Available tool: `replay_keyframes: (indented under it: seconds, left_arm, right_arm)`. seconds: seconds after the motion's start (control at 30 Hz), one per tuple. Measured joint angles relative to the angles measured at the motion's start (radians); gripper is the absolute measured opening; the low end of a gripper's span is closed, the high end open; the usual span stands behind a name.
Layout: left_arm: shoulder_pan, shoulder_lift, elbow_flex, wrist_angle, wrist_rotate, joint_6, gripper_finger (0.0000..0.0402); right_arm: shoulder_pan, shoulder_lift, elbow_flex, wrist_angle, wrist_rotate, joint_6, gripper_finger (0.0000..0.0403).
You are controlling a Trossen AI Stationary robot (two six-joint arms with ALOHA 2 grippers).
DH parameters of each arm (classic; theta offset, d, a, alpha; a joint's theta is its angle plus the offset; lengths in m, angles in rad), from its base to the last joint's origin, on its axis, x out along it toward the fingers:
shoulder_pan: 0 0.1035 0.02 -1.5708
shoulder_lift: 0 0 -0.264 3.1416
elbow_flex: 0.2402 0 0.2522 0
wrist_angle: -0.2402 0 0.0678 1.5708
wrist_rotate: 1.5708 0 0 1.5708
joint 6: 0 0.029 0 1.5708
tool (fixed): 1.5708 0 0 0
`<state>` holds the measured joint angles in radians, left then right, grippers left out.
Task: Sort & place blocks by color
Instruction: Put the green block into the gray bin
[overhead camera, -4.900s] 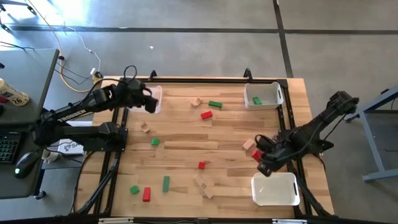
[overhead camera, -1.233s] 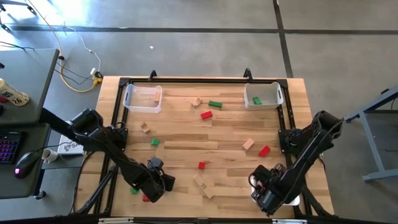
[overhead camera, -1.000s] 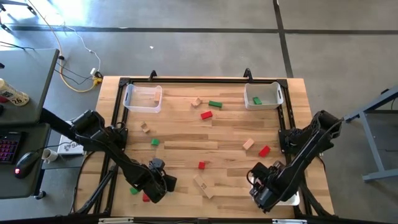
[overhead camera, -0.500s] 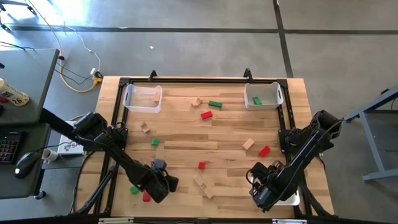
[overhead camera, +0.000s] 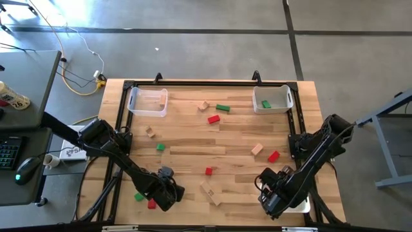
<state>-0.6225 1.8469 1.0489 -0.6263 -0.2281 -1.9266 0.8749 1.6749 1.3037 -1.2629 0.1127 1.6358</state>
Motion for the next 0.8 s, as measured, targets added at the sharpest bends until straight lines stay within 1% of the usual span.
replay_keyframes:
  seconds: [0.07,0.27,0.47,0.57,0.7,0.8]
  left_arm:
    - [0.0,0.001,-0.001,-0.003,0.004,0.035,0.0149]
    - [0.001,0.002,0.0,-0.024,0.008,0.114,0.0065]
    - [0.002,0.001,-0.002,-0.004,0.005,0.176,0.0063]
    - [0.002,-0.018,-0.005,0.021,-0.014,0.192,0.0063]
    - [0.02,-0.056,-0.008,0.05,-0.059,0.212,0.0063]
    - [0.044,-0.089,-0.007,0.094,-0.081,0.252,0.0063]
  right_arm:
    - [0.0,0.0,0.0,0.003,0.001,0.001,0.0245]
    - [0.0,0.0,0.0,0.003,0.029,0.005,0.0245]
    - [-0.018,0.0,0.0,0.009,0.042,0.005,0.0245]
    - [-0.031,0.001,0.006,0.018,0.045,-0.012,0.0245]
    - [-0.052,0.001,0.031,0.058,0.083,-0.084,0.0245]
    - [-0.07,0.001,0.058,0.123,0.126,-0.18,0.0245]
